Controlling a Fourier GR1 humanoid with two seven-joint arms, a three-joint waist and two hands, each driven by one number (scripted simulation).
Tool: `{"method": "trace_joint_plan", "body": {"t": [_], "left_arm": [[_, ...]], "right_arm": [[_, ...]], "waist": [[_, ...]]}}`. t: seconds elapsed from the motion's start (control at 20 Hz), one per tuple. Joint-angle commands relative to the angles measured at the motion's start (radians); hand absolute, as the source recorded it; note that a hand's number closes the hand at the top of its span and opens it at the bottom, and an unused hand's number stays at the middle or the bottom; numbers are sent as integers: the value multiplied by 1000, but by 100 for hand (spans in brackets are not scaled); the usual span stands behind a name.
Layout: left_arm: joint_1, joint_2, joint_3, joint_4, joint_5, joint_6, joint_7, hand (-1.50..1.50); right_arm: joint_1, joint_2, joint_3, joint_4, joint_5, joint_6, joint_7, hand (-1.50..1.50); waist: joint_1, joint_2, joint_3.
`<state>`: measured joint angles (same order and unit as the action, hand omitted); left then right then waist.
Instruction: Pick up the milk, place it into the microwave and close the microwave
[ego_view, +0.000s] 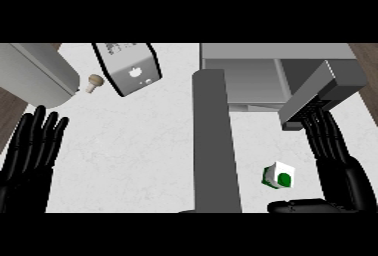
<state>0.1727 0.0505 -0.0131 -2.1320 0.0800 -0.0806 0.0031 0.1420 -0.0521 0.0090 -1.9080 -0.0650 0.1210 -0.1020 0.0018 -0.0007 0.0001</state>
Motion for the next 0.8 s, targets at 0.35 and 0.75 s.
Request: {"method": "trace_joint_plan", "body": {"t": [0.35, 0.75], "left_arm": [[129, -34, -58, -66, -37, -34, -55, -150], [100, -3, 7, -59, 24, -61, -22, -150]], "right_arm": [[107, -31, -58, 239, 46, 56, -261, -150], [18, -34, -139, 582, 65, 48, -477, -150]], "waist": [[-1, 0, 0], [2, 1, 0]]}}
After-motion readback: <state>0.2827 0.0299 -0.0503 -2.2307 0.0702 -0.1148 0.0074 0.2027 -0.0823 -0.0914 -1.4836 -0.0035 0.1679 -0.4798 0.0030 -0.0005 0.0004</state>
